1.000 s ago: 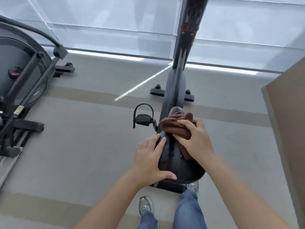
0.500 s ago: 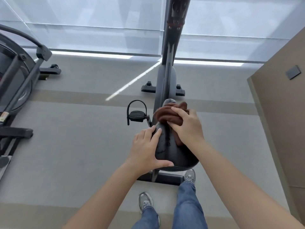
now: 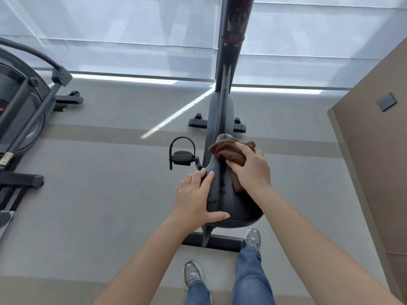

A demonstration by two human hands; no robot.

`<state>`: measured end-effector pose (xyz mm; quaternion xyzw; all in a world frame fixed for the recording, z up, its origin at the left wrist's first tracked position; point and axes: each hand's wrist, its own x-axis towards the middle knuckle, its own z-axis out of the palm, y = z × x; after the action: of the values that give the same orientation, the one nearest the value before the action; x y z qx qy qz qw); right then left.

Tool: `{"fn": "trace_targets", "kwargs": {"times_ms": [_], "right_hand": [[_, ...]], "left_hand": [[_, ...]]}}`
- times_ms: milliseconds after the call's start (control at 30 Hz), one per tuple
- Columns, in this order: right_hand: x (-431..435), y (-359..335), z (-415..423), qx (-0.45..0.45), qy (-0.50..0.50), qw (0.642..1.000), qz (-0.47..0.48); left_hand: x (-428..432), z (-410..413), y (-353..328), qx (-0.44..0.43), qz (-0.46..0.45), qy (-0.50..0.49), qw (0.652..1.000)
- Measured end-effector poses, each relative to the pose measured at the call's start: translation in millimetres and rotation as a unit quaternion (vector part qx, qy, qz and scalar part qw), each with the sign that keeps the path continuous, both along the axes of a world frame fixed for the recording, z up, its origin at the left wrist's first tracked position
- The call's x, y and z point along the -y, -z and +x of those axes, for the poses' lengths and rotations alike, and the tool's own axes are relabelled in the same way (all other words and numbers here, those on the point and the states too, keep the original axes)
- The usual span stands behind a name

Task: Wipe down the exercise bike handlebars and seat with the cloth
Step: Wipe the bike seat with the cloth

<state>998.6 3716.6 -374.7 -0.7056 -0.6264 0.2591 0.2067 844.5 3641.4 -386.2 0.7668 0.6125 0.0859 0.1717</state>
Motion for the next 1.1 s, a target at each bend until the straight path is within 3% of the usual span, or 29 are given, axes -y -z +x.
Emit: {"fn": "trace_targets", "kwargs": {"times_ms": [233,333,400,500,633,867,1100], "right_hand": [[11.0,-13.9,31.5,-0.027,-0.069,0.996,-0.048],[22.8,-25.7,60.9,-0.040,-0.008,0.999,-0.034],[26.6,-30.6,68.3,0.038,0.029,0.999,0.001],[29.0,-32.9,58.7,0.137,0.009,0.990,0.012],[35.8,-19.2,30.0,0.049,-0.061,0.997,-0.022],[24.9,2.4,16.8,0.026,-0.022,0.999,0.038],[-36.6,10.9,10.6,-0.167,-0.049,0.985,0.007]], "left_hand": [[0.6,1.3,-0.9,0.002,-0.004,-0.005,1.000],[-0.4,1.3,-1.7,0.003,-0.009,-0.005,1.000],[-0.7,2.0,-1.9,-0.001,-0.011,-0.005,1.000],[-0.9,2.7,-1.8,-0.006,-0.015,-0.007,1.000],[-0.7,2.2,-1.8,-0.005,-0.016,-0.008,1.000],[-0.3,2.3,-4.2,-0.002,-0.017,-0.008,1.000],[-1.4,4.0,-8.4,0.003,-0.033,-0.017,0.999]]}}
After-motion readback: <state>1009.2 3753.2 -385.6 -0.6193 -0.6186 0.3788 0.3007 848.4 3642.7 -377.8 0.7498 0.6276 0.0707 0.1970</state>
